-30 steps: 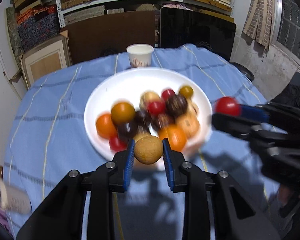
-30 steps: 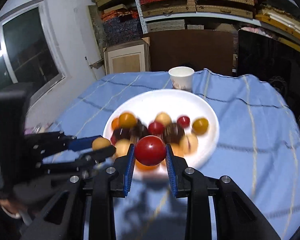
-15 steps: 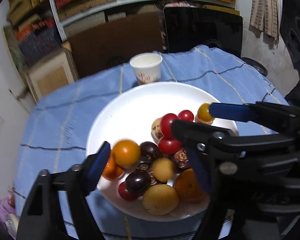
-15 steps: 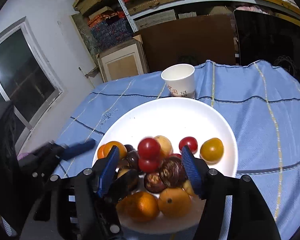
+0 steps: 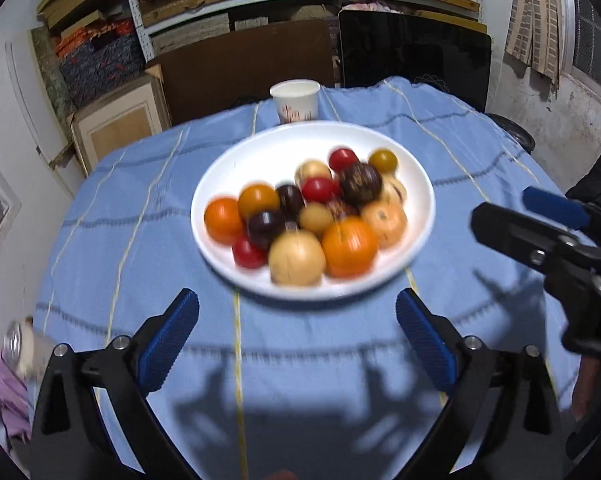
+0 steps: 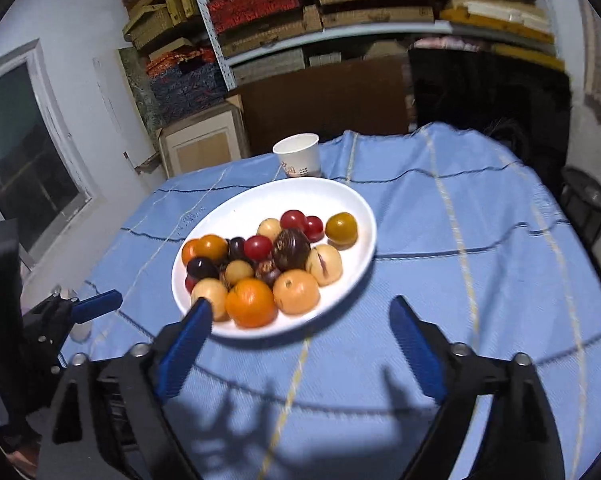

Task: Organize fruits

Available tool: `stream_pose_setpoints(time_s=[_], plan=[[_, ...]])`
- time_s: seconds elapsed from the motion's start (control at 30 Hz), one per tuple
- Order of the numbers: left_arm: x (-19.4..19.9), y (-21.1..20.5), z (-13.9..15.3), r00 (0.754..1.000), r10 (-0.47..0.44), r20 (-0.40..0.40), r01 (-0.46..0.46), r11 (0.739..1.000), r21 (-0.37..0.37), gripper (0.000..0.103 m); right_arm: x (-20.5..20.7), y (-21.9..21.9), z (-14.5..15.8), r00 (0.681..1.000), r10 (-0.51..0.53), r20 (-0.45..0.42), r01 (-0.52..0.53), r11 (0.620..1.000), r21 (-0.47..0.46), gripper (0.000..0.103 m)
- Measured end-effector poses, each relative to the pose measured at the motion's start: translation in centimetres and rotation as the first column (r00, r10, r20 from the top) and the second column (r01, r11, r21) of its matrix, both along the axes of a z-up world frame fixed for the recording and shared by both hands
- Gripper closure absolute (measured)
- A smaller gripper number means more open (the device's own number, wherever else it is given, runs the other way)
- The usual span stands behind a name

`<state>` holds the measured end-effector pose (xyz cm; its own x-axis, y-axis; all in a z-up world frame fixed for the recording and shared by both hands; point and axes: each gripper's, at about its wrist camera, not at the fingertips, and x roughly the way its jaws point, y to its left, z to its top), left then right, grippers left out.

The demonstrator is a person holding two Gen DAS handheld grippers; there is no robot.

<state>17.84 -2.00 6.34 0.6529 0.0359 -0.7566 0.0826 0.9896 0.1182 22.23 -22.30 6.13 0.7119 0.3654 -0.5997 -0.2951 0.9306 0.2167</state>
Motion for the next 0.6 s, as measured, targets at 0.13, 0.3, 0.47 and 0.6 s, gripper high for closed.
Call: stream_pose_setpoints(time_s=[0.13, 0.3, 0.47, 0.6], plan=[[-3.9, 0.0, 0.3, 1.0, 0.008, 0.019, -0.008, 1.0, -0.019, 0.005, -3.6, -0.1, 0.1, 0.999, -0.017, 0.039, 0.019, 0.999, -0.045, 0.004], [-7.4, 0.0, 0.9, 0.999, 0.018, 0.044, -0.018, 1.0, -0.011, 0.005, -6.9, 0.3, 0.0, 0.993, -0.068, 0.093, 0.079, 0.99, -0.121, 0.004], [-9.4, 0.0, 1.3, 0.999, 0.009, 0.048, -0.006, 0.999, -0.042, 0.004, -8.3, -0.3, -0.1, 0.994, -0.08, 0.069, 0.085, 0.993, -0.083, 0.004], [-10.0, 0.1, 1.2, 0.999, 0.012, 0.04, -0.01, 0.999, -0.053, 0.004, -9.1, -0.4, 0.0, 0.993, -0.088, 0.078, 0.095, 0.992, -0.088, 0.004]])
